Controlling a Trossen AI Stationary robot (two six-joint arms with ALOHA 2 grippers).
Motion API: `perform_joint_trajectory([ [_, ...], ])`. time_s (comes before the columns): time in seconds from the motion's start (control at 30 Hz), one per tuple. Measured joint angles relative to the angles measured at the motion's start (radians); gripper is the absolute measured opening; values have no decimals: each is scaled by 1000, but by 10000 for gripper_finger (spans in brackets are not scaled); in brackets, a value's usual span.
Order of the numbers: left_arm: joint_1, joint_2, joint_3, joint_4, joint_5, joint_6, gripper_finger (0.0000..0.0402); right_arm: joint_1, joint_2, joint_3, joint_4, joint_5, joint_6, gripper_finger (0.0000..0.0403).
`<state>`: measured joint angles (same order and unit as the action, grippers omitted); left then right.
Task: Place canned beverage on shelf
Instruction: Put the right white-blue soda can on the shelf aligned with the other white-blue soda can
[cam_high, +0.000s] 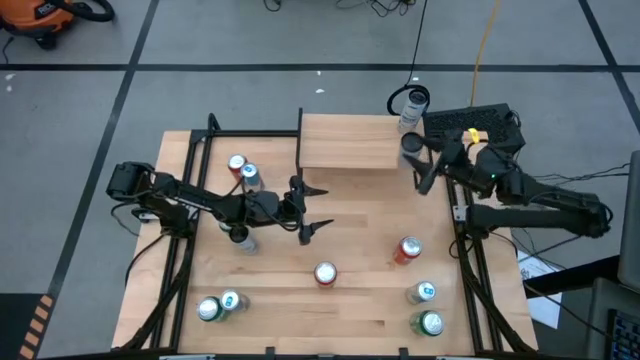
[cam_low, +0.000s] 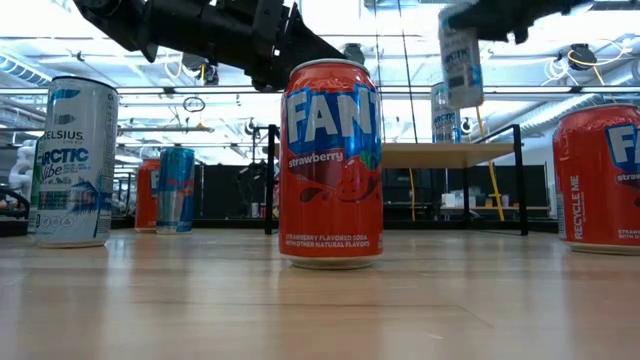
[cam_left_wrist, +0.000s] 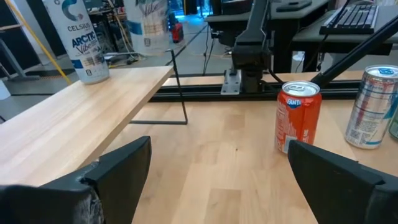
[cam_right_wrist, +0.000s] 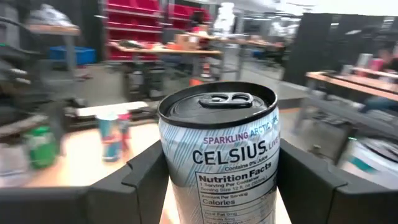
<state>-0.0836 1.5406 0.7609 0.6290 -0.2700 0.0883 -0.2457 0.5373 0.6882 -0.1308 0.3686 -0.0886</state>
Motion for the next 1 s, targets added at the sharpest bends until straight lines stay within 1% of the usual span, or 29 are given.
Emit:
perform_joint_trajectory([
  [0.07,0,0,0,1,3,6,372,-69,-27,-44,37,-24,-5,232],
  [0.17,1,0,-1,3,4,12,372,-177,-44,-97,111,-135,-5,232],
  [0.23,1,0,-1,9,4,26,372,-247,-42,-101,127,-197,-1,232],
  [0.47,21,0,-1,16,23,32,372,-498,51,-101,138,-423,52,233],
  [0.57,27,0,-1,11,33,31,372,-583,94,-101,150,-535,77,233],
  [0.63,26,1,-2,8,34,31,372,-625,118,-101,157,-597,93,233],
  [0.73,25,1,-2,6,34,30,372,-672,135,-101,167,-633,95,233],
  [0.83,25,1,-2,-11,34,25,372,-712,146,-101,172,-699,106,237],
  [0.9,25,1,-2,-15,33,23,372,-729,146,-101,170,-715,111,249],
  [1.0,25,1,-2,-18,29,21,372,-743,145,-101,170,-716,111,280],
])
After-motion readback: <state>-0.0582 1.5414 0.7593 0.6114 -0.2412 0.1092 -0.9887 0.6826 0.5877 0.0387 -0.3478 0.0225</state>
